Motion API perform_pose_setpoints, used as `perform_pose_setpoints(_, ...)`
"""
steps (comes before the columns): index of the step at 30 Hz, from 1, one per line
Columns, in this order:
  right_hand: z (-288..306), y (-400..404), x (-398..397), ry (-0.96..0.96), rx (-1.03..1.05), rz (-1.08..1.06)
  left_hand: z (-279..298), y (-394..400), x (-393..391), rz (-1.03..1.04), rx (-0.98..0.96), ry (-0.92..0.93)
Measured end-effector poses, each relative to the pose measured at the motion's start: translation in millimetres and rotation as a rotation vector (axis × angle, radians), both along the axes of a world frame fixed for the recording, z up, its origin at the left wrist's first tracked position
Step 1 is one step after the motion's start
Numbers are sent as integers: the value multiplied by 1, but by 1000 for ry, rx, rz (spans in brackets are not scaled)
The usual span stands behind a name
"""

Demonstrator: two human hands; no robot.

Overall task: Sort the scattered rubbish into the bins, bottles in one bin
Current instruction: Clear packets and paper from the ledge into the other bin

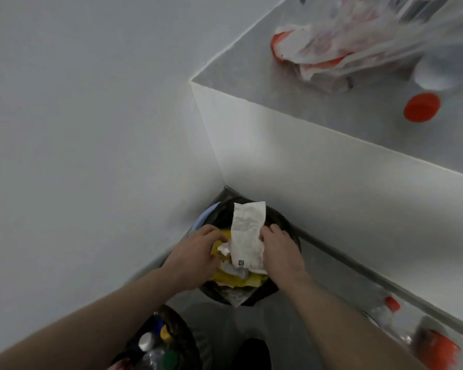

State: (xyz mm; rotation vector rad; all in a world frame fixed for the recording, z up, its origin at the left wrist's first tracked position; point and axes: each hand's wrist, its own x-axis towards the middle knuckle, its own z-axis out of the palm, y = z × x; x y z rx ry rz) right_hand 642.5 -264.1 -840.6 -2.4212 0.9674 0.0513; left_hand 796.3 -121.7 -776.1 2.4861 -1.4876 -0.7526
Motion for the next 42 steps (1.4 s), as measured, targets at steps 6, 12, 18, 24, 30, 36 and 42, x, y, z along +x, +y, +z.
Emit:
perform_pose_setpoints(6, 6, 3, 1, 30, -46, 206, -26, -13, -24, -264, 148, -101)
perform_pose_setpoints(12, -5, 9, -9, 231, -255, 377, -66, -22, -23, -281, 389, -56)
perform_pose_setpoints(18, -20, 13, -17, 163, -155, 319, -96, -44, -17, -351, 624, -123)
perform_pose_setpoints(24, -20, 14, -28, 122, -86, 326, -135, -59, -19, -329, 812, -151)
perform_pose_setpoints(30, -5, 11, -27, 155, -43, 320, -118, -69, -14, -351, 786, -129)
perform_pose_setpoints(36, 29, 4, -31, 171, -4, 292, -43, -61, -6, -247, 623, -63)
perform_pose_setpoints(42, 102, 18, -66, 151, 41, 160, 48, -19, -23, -147, 414, 0)
